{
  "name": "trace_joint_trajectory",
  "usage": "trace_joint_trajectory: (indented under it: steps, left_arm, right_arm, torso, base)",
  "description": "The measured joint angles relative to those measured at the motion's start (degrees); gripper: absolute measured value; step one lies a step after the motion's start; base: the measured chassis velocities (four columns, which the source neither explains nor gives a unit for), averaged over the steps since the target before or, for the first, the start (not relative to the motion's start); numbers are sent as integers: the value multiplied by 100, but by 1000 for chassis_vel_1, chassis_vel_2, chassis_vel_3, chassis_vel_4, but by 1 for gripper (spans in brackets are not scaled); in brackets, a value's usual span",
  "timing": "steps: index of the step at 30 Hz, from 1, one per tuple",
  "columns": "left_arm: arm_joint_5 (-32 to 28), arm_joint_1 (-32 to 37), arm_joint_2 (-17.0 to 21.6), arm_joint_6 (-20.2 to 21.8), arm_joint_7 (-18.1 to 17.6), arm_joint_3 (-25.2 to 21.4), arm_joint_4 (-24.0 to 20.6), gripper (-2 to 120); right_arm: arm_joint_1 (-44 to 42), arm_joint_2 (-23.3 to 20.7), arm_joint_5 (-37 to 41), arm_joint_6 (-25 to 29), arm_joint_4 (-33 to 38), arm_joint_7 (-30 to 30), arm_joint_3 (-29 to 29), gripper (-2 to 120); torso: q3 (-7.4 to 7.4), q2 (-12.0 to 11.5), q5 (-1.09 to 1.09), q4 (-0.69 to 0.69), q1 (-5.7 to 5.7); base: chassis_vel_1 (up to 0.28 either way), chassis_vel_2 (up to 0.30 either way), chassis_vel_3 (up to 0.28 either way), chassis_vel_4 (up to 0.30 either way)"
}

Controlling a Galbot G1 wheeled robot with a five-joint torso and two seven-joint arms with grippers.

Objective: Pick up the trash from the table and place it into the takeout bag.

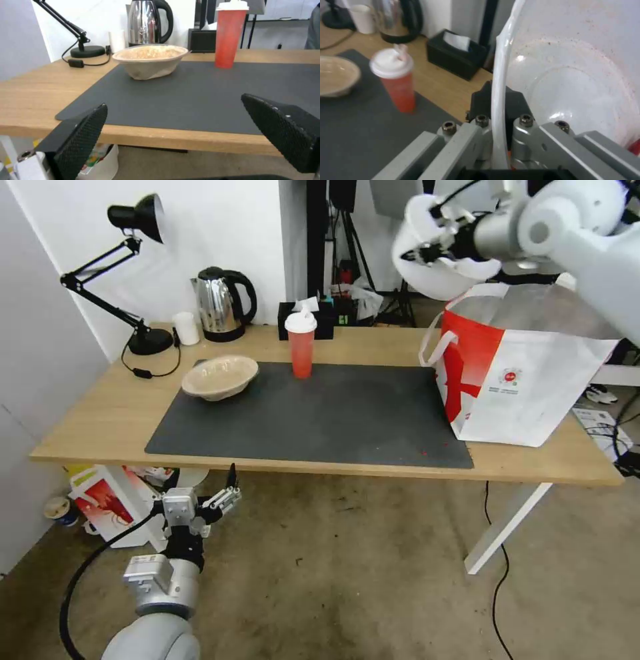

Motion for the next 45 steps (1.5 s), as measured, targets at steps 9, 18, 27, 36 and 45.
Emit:
trace_joint_trajectory:
  steps: [9, 18, 27, 36, 45]
  left_arm:
    - [-16, 28, 62, -2, -5, -21, -26, 100]
    - [-17, 57, 92, 4, -3, -21, -62, 100]
    - [-1, 69, 87, 19, 0, -8, -65, 100]
    - [24, 106, 62, 21, 2, -19, -80, 100]
    - [39, 182, 15, 31, 2, 13, -157, 100]
  right_arm:
    - [-357, -649, -233, 0, 48, -157, 244, 0]
    - [-835, -1075, -385, 1, 139, -250, 648, 0]
    - [-1484, -1194, -616, 4, 141, -325, 1227, 0]
    - [-1831, -1104, -785, 7, -68, -421, 1542, 0]
    - [-2052, -1004, -859, 8, -154, -472, 1717, 0]
  torso:
    - [-1, 0, -1, 0, 0]
    - [-1, 0, -2, 0, -1]
    - [0, 1, -4, 1, 0]
    - [0, 0, -2, 0, 0]
    - [0, 0, -2, 1, 0]
  base:
    - [0, 0, 0, 0]
    - [0, 0, 0, 0]
    - [0, 0, 0, 0]
    - [0, 0, 0, 0]
    - [0, 0, 0, 0]
